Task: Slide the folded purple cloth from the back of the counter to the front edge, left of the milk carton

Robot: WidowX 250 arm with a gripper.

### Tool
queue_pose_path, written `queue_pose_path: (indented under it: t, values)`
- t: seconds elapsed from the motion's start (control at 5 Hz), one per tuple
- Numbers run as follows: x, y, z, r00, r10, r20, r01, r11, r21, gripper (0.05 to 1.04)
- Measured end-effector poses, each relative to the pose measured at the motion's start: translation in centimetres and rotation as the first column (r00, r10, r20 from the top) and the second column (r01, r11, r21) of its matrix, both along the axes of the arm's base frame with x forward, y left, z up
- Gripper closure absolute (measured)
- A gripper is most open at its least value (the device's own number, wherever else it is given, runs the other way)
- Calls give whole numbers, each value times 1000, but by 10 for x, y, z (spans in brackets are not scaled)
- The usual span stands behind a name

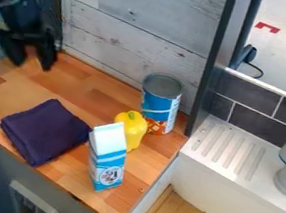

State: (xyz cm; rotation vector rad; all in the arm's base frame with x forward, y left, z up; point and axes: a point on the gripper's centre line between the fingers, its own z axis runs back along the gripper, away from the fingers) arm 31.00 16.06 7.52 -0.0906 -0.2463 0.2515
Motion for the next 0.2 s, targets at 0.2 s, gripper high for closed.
queue_pose_path:
  t: [0.2]
  values:
    - [-24, 12, 30, 1000, 28, -7, -27, 994, 103, 83]
